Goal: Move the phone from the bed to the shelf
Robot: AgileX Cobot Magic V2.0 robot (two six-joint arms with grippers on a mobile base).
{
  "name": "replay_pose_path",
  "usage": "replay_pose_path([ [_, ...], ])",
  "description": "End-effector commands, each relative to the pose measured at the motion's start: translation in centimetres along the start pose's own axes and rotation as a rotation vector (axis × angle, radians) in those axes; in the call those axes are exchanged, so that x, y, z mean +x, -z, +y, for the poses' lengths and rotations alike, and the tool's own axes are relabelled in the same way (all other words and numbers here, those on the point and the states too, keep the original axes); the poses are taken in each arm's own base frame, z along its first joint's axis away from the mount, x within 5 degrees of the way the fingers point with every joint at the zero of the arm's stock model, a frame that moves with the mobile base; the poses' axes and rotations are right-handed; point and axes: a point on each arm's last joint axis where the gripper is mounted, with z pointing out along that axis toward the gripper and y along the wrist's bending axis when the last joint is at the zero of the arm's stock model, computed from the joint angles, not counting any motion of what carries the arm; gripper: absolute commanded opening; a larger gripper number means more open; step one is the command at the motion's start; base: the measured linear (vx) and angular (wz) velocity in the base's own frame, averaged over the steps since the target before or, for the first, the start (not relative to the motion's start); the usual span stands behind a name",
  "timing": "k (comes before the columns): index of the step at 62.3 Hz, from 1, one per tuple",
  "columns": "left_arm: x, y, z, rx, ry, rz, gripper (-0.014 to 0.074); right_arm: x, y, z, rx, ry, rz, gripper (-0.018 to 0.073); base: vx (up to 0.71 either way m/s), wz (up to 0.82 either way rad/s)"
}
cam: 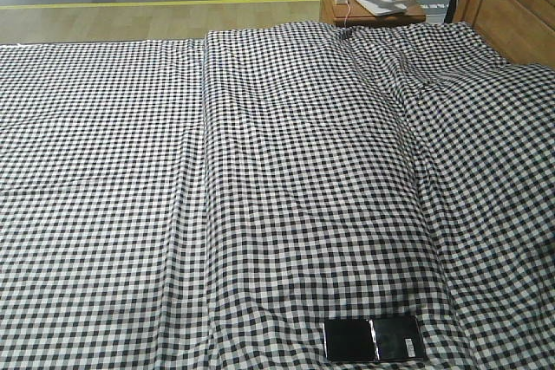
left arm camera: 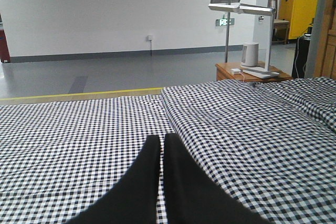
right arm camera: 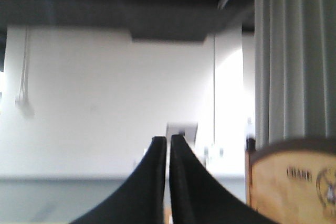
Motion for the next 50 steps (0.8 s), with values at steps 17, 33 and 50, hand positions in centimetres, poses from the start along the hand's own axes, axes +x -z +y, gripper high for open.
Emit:
replay_pose_path([
  [17, -1.5, 0.2, 0.1, -0.005, 0.019, -0.105, 0.0001, 2.9, -7.0, 0.1, -0.015, 0.0, 0.527, 0.0043, 0.0, 0.0],
  [33, -1.5, 0.2, 0.1, -0.005, 0.019, -0.105, 0.0001, 6.2, -8.8, 0.2, -0.023, -0.012, 0.749, 0.0331, 0.0, 0.0],
  [50, -1.5, 0.2, 0.1, -0.005, 0.019, -0.105, 0.0001, 6.2, -9.1, 0.2, -0.021, -0.013, 0.732, 0.0729, 0.0, 0.0],
])
